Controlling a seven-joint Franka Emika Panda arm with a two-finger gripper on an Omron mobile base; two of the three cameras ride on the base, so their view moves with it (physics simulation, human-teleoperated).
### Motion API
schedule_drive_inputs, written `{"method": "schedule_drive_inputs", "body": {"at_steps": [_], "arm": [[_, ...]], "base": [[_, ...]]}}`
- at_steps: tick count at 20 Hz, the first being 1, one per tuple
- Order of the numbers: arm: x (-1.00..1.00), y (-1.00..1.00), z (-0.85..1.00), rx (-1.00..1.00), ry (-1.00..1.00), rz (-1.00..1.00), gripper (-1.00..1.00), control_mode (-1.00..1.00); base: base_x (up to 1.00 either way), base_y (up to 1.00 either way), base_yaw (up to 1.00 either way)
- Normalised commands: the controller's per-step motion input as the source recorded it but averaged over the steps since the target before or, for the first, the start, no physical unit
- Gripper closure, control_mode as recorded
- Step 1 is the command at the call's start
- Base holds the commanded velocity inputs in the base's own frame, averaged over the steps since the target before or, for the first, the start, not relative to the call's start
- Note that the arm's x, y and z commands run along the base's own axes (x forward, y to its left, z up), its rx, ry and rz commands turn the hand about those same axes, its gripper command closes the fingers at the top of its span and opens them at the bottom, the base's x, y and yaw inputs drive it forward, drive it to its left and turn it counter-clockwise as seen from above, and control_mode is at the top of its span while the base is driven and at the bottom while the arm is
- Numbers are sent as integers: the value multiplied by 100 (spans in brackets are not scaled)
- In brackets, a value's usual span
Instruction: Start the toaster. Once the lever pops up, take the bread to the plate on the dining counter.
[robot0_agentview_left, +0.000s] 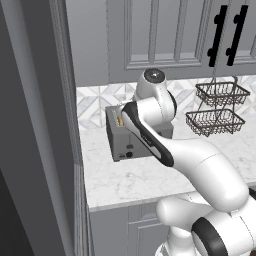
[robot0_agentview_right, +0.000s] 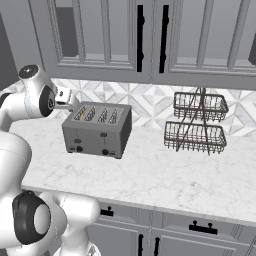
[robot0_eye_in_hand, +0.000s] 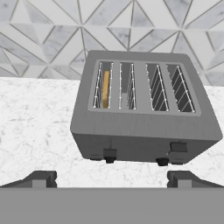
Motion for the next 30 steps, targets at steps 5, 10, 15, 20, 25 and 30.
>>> {"method": "schedule_drive_inputs", "body": {"at_steps": [5, 10, 15, 20, 25, 30], "arm": [[0, 0, 0, 0, 0, 0, -100, -100], [0, 0, 0, 0, 0, 0, -100, -100], [0, 0, 0, 0, 0, 0, -100, -100], [0, 0, 0, 0, 0, 0, -100, -100], [0, 0, 0, 0, 0, 0, -100, -100], [0, 0, 0, 0, 0, 0, -100, -100]], "base": [[0, 0, 0], [0, 0, 0], [0, 0, 0], [0, 0, 0], [0, 0, 0], [0, 0, 0]]}}
